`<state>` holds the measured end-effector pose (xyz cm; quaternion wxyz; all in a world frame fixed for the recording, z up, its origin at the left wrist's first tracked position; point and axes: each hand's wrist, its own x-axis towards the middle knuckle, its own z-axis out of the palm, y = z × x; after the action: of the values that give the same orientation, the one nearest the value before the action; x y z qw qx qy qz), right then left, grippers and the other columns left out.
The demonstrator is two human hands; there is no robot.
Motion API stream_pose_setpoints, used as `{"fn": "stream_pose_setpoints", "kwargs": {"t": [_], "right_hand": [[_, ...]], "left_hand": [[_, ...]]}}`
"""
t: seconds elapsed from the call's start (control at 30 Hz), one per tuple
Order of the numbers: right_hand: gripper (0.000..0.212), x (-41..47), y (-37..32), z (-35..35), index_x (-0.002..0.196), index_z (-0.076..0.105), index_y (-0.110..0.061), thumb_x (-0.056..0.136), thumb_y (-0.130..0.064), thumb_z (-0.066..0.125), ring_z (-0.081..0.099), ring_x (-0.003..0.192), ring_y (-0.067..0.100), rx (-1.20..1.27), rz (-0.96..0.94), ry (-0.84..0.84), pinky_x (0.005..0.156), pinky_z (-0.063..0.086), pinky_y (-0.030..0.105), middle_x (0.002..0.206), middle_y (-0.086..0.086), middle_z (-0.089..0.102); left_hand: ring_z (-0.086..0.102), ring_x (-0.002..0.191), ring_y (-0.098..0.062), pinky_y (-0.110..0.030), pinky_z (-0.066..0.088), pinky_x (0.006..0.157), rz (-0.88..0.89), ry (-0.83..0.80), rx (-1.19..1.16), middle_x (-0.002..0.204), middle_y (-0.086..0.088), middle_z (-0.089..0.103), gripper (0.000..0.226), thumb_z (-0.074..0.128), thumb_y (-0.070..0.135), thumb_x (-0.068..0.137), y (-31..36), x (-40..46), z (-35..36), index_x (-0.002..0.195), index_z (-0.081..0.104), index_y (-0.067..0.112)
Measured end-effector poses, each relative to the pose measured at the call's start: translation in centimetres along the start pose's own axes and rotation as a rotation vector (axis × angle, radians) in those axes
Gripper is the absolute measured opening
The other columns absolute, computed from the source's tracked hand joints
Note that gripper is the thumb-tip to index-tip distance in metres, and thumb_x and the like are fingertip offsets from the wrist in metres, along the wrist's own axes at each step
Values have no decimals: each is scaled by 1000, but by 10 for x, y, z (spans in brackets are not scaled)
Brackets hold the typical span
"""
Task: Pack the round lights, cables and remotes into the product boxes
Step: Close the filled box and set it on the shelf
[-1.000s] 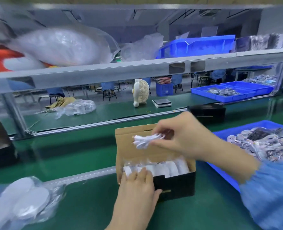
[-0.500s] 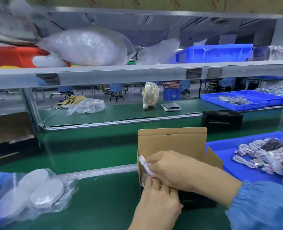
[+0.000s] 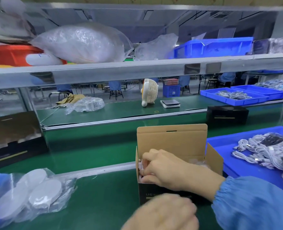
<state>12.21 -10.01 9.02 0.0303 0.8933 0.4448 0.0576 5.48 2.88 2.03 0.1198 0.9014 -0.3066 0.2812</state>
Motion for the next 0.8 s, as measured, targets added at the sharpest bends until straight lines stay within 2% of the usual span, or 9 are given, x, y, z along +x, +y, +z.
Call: {"fn": "stream_pose_setpoints", "kwargs": {"t": [0.07, 0.13, 0.23, 0.3, 0.33, 0.43, 0.5, 0.67, 0.8], "right_hand": [[33, -5, 8, -1, 111, 69, -25, 101, -41, 42, 47, 108, 24, 58, -27, -57, 92, 38, 36, 116, 1, 53], [32, -17, 22, -12, 115, 69, -20, 103, -36, 44, 54, 112, 17, 263, -62, -59, 99, 41, 34, 120, -1, 61], [15, -54, 57, -27, 104, 74, -20, 96, -20, 61, 68, 88, 8, 679, 141, 592, 85, 52, 25, 97, -5, 74], [24, -84, 83, -15, 102, 71, -27, 94, -8, 60, 69, 84, 8, 854, 471, 1026, 85, 54, 28, 98, -4, 74], [30, -96, 91, -4, 108, 68, -28, 94, -3, 57, 68, 88, 8, 937, 650, 1066, 88, 52, 30, 106, -3, 72], [27, -112, 91, 35, 121, 66, -28, 99, -18, 54, 68, 100, 8, 1465, 780, 618, 84, 51, 23, 123, -2, 68], [25, -113, 83, 49, 115, 70, -26, 99, -21, 52, 67, 107, 12, 1690, 654, 452, 79, 55, 20, 121, -2, 69], [33, -107, 73, 60, 107, 69, -22, 86, 2, 65, 67, 110, 19, 1634, 616, 601, 89, 50, 32, 116, -1, 71], [32, -106, 63, 66, 100, 74, -22, 86, 5, 65, 66, 109, 14, 1452, 545, 809, 82, 50, 15, 109, -1, 74]], "left_hand": [[59, 94, -4, -8, 39, 91, -48, 553, -153, 100, -2, 66, 21, 55, 11, 91, -14, -3, -25, 103, 72, 7], [59, 97, 0, -6, 41, 83, -271, 699, -327, 105, 9, 64, 24, 56, 9, 95, -30, -2, -42, 107, 66, 27], [60, 108, -6, -20, 48, 88, -893, 347, -860, 123, 9, 61, 29, 59, 24, 97, -58, 17, -25, 122, 54, 37], [62, 110, -6, -34, 48, 101, -940, 69, -1055, 125, 6, 65, 44, 59, 40, 93, -68, 27, -10, 135, 51, 27], [65, 105, -4, -31, 50, 98, -901, -21, -1119, 119, 8, 69, 47, 58, 43, 90, -70, 32, -2, 133, 56, 23], [70, 86, -8, -16, 53, 69, -807, -44, -1277, 99, 4, 76, 38, 66, 34, 82, -64, 43, 15, 114, 68, 15], [71, 98, -23, -25, 55, 77, -825, -18, -1318, 107, -4, 75, 33, 74, 21, 78, -64, 42, 19, 110, 69, 20], [70, 103, -29, -36, 56, 82, -782, -20, -1398, 113, -6, 73, 43, 69, -3, 81, -64, 34, 21, 105, 72, 33], [67, 109, -23, -32, 52, 95, -635, 161, -1240, 113, -5, 73, 39, 69, -7, 81, -54, 29, 17, 105, 75, 24]]}}
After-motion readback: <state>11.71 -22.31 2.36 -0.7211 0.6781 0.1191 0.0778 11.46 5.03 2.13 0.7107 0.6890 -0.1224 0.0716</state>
